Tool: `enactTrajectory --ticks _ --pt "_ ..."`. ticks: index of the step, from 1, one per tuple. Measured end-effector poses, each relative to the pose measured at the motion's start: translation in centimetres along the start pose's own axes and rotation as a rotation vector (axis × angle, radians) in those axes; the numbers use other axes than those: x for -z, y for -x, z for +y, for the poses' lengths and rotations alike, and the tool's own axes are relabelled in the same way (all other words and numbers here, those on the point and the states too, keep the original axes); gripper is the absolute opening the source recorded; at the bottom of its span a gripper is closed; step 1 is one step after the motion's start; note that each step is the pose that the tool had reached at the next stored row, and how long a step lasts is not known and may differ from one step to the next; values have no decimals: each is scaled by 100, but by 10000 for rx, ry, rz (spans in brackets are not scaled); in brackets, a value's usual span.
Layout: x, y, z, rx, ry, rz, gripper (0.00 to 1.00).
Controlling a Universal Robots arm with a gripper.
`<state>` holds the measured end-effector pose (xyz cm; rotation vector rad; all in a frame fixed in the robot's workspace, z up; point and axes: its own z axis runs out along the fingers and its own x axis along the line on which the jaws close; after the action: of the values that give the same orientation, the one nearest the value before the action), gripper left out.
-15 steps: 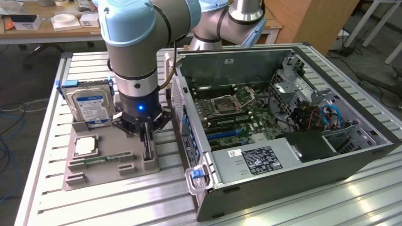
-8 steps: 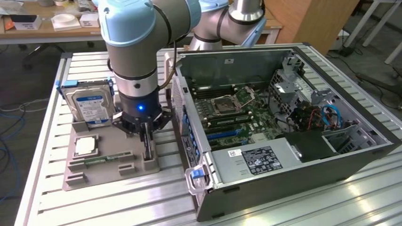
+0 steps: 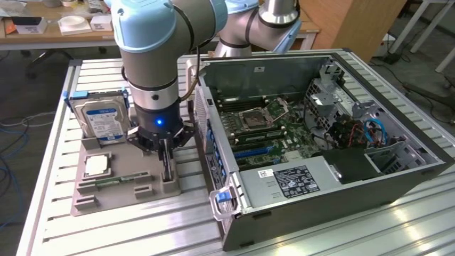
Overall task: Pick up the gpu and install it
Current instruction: 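Pick up the gpu and move the gpu toward the slot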
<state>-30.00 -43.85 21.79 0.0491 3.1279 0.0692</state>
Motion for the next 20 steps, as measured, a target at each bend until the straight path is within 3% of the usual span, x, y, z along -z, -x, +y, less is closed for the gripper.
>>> enactTrajectory --ticks 9,14,20 --pt "155 0 7 0 -2 1 27" --pt "330 2 15 -1 -4 0 27" --pt "461 4 21 -1 -4 1 27"
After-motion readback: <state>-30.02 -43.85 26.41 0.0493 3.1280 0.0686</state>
